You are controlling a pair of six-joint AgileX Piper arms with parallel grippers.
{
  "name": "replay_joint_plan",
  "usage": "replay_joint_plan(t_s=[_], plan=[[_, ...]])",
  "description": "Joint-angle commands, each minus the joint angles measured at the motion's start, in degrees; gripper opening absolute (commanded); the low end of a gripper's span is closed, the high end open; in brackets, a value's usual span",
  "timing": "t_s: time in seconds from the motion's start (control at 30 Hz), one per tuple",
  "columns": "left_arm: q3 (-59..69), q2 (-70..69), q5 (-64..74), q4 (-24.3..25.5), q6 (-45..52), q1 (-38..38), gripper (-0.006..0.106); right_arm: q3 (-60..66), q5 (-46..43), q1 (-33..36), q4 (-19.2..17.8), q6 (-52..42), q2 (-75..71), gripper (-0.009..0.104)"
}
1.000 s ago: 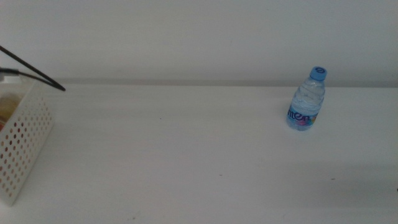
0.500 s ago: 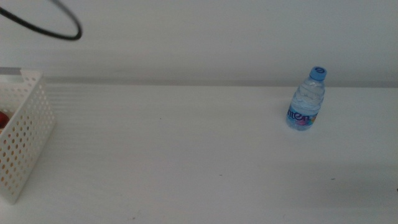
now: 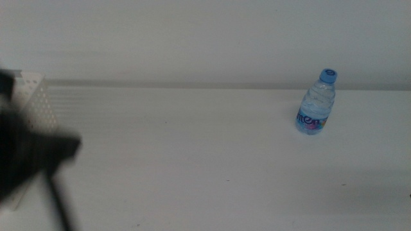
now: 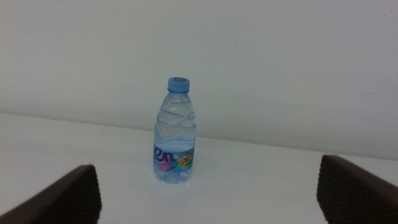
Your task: Use arms to grab the bottles and put them into the dustbin to the left of the table.
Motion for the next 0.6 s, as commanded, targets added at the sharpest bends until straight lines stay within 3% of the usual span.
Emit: replay_joint_plan(t_s=[0.0,0.1,0.23,0.43,0.57], plan=[[7.1,-4.8,-3.5,-0.9,-1.3,-3.5,0.094,2.5,-0.4,-0.4,-0.4,-0.4,-2.2,0.093],[17.1,-10.4,-12.2,-2.9,-1.3,-4.5,0.094,2.5,-0.4,-0.4,-0.4,-0.4,-2.2,0.093],[25.1,-15.8,-21.5,-9.2,-1.3,-4.5,0.094,2.5,-0.4,-0.4,-0.4,-0.4,-2.2,0.093],[26.0,-17.8,-21.5,-14.6,-1.3,-4.5,0.094,2.5,-0.4,-0.4,-0.4,-0.4,-2.2,0.093],[26.0,-17.8,-21.5,-15.2,-0.5,-4.5,0.094,2.5,-0.4,-0.4,-0.4,-0.4,-2.2,0.093]])
